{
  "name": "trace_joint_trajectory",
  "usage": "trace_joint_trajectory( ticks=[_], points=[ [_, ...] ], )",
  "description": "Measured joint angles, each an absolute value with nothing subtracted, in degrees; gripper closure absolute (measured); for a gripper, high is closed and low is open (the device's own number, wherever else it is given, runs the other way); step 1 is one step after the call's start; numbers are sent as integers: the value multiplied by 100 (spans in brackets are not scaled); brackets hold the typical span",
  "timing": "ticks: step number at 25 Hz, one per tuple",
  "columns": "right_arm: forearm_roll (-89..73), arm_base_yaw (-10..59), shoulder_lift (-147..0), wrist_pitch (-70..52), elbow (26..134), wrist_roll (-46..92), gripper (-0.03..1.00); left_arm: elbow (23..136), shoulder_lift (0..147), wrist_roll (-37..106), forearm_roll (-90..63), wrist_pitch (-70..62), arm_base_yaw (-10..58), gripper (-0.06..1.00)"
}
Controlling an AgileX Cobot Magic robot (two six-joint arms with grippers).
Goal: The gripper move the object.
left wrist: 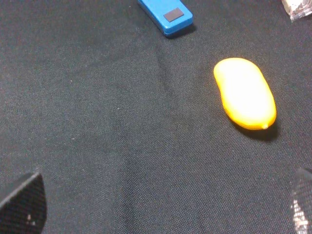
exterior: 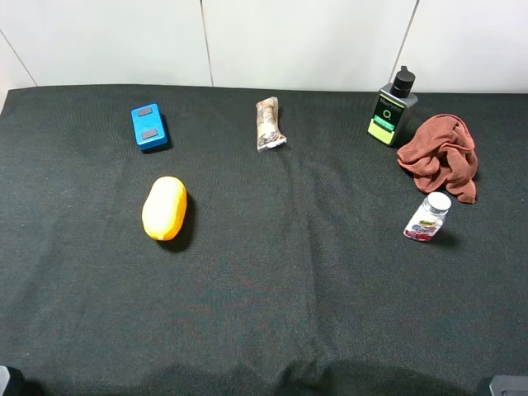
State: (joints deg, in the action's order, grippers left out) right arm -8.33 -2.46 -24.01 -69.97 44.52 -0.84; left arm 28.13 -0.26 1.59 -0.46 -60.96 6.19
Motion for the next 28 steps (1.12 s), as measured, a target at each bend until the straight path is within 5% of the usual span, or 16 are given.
trace_joint_trajectory(
  ticks=[28],
  points=[
    [-64,-246,43,-6014,2946,-63,27,2813,-26,159,-46,-6096,619,-5]
  ],
)
